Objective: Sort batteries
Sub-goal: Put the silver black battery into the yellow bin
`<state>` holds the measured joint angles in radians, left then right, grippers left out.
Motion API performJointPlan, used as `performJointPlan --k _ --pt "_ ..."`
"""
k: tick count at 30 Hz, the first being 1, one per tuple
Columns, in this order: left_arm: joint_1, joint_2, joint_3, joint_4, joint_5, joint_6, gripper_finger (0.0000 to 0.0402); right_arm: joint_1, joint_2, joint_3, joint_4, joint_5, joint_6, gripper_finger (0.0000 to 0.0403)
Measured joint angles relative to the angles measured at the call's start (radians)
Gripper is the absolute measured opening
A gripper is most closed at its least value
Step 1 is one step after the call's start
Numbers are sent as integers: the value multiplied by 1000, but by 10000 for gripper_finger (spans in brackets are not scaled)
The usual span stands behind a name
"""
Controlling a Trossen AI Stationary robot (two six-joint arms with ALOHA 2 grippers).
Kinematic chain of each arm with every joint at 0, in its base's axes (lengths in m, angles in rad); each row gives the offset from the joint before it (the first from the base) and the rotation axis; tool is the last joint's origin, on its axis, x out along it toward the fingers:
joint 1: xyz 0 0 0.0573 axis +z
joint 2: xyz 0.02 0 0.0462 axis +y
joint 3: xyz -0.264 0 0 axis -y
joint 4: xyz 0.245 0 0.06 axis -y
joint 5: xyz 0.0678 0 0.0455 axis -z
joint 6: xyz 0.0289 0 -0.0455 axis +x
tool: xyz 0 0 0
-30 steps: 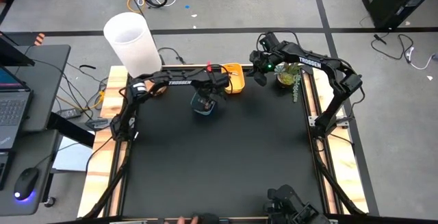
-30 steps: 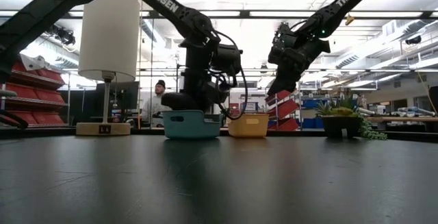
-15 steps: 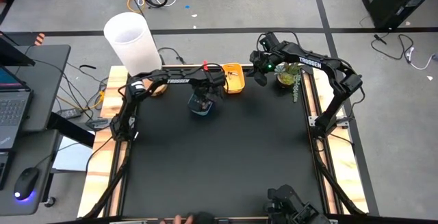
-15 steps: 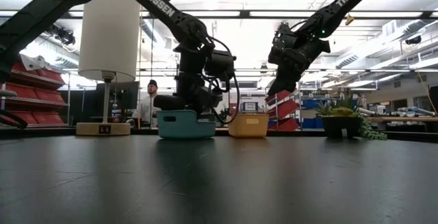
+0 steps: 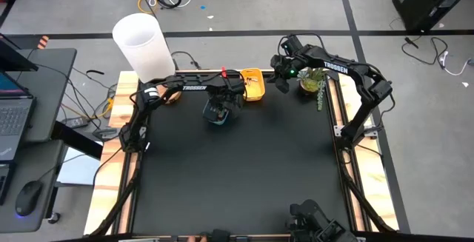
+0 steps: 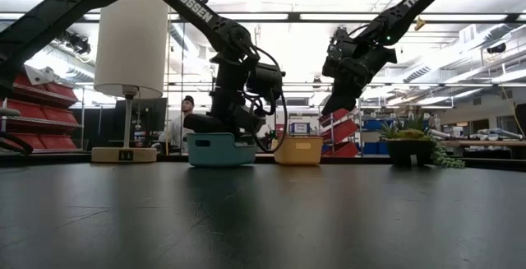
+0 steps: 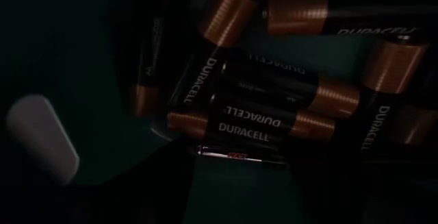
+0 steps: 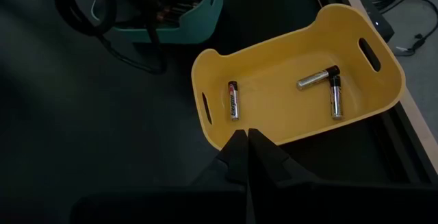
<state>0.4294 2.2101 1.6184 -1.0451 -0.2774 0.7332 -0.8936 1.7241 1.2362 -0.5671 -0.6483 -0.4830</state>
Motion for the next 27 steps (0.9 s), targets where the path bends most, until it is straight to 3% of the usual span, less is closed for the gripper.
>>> performJointPlan --k 6,11,21,27 --pt "-1 5 35 -30 0 -18 242 0 0 0 0 0 -7 0" --pt "0 15 143 -66 -10 -90 240 0 0 0 1 0 -10 0" --pt "-19 13 329 -182 -20 -94 240 -2 0 -30 10 -7 -9 0" --pt "-24 10 394 -118 -16 -57 240 -22 0 -64 28 -8 14 0"
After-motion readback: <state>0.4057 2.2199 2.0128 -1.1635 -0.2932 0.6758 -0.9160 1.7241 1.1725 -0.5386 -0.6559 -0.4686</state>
